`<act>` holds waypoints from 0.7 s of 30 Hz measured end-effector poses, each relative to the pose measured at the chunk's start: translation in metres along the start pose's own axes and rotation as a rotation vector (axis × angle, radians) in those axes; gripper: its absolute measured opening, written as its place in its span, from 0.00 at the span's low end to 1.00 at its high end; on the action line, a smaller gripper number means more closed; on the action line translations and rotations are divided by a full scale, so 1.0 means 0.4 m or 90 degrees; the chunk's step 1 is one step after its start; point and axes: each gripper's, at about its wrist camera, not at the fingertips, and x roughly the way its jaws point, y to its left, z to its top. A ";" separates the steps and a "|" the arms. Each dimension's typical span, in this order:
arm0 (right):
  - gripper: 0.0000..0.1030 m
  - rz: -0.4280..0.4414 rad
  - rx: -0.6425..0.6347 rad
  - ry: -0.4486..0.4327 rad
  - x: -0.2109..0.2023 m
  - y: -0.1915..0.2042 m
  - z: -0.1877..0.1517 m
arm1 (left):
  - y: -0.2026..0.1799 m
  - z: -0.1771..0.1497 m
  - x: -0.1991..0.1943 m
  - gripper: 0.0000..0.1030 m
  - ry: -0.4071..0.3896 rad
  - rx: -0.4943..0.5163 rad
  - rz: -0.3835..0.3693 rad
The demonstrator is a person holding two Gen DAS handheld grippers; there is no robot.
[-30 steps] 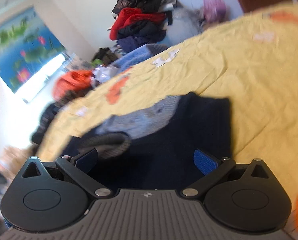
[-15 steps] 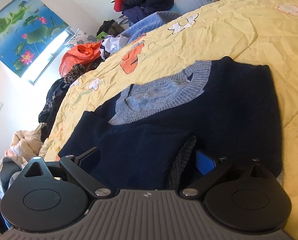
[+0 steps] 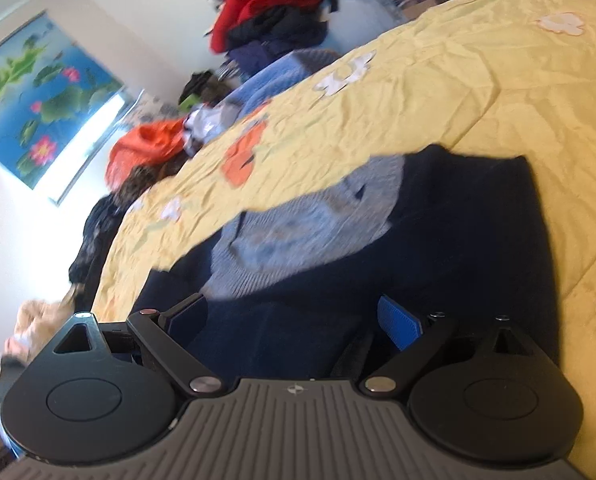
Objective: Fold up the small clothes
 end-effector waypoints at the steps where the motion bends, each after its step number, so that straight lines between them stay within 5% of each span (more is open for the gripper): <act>1: 0.89 0.007 -0.008 0.010 -0.007 0.004 -0.009 | -0.001 0.000 0.000 0.78 0.000 0.000 0.000; 5: 0.74 0.000 -0.046 0.017 -0.021 0.014 -0.033 | -0.001 0.000 0.001 0.80 0.001 0.001 0.000; 7: 0.41 -0.022 -0.056 0.017 -0.018 0.007 -0.035 | -0.003 0.000 0.002 0.80 0.001 0.003 0.002; 9: 0.25 -0.023 -0.046 0.024 -0.013 -0.005 -0.029 | -0.004 0.000 0.002 0.80 0.001 0.004 0.004; 16: 0.21 -0.013 -0.099 -0.016 -0.120 0.030 0.045 | -0.008 0.000 0.003 0.80 0.000 0.004 0.006; 21: 0.21 -0.070 -0.098 -0.056 -0.232 -0.030 0.109 | -0.008 -0.001 0.002 0.80 -0.001 0.002 0.004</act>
